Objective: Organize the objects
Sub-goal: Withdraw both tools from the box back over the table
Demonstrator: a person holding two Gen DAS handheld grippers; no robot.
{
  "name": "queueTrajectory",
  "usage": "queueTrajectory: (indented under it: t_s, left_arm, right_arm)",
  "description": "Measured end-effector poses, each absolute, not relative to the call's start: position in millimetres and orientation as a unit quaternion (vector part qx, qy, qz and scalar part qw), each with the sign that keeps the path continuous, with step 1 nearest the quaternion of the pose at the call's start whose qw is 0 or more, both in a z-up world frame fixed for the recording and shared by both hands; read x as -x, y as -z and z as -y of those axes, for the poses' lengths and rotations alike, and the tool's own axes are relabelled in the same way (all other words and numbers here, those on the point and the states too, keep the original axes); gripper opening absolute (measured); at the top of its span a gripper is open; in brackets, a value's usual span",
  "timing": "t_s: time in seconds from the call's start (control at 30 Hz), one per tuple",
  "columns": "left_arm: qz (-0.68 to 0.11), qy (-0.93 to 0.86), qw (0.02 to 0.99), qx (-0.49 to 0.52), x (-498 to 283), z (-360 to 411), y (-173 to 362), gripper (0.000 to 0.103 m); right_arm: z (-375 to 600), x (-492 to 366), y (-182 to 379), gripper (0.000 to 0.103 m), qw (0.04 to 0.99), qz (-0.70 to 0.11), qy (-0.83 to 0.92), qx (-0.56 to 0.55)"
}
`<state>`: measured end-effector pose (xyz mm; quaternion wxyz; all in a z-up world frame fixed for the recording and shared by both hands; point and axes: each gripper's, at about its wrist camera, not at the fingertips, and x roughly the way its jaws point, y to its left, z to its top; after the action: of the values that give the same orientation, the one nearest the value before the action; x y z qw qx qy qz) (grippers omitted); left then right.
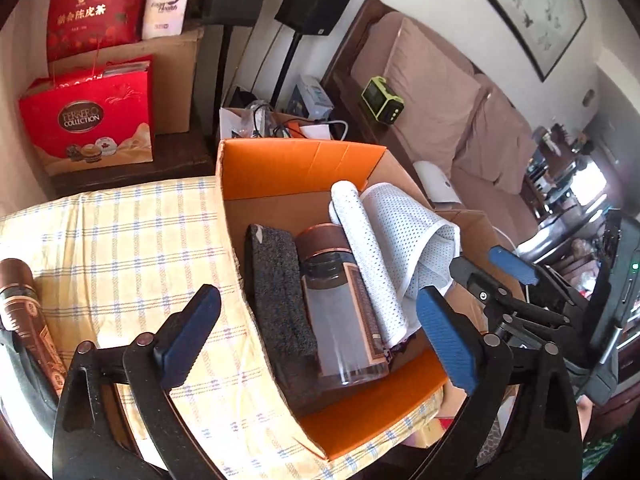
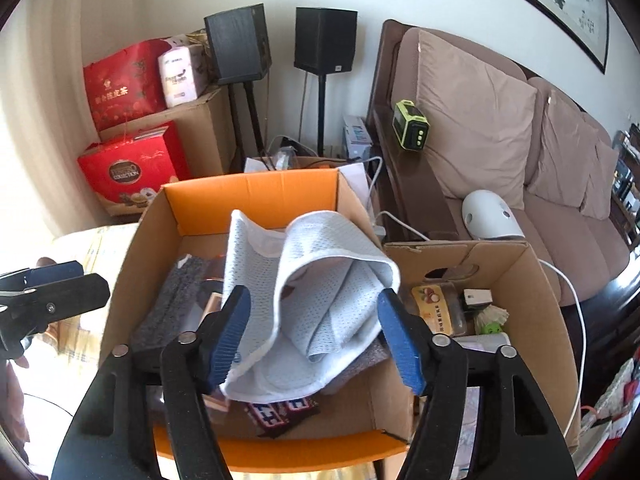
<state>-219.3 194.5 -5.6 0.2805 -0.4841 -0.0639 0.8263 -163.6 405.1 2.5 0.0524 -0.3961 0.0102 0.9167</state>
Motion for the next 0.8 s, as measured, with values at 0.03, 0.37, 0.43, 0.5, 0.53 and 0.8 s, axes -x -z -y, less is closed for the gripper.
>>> queueTrajectory:
  t_s: [0.03,0.37,0.43,0.5,0.53,0.8]
  left_arm:
    - [0.06,-0.829,0.276,0.483,217,-188,4,0.099]
    - [0.023,-0.867,0.215,0.449,192,-127,-14,0.103]
    - [0.024,-0.872,0.205,0.444,189,-116,-17,0.103]
    - [0.028,-0.875,0.2,0.44,185,-105,-19,0.103]
    - [0.031,-0.876,0.197,0.44,185,-99,-20,0.103]
    - [0.037,-0.878,0.182,0.44,178,-66,-22,0.103]
  right_arm:
    - [-399,162,-5,0.083,0.042,-0.014,-0.918,0.393]
    - [-342,160,-17,0.102,-0.011,-0.028,-0.926,0.377]
    - [-332,160,-19,0.102,-0.018,-0.025,-0.926,0.376]
    - [-322,158,-21,0.102,-0.024,-0.025,-0.927,0.374]
    - [-318,158,-21,0.102,-0.027,-0.025,-0.927,0.374]
    - [-287,159,-23,0.102,-0.049,-0.022,-0.923,0.38]
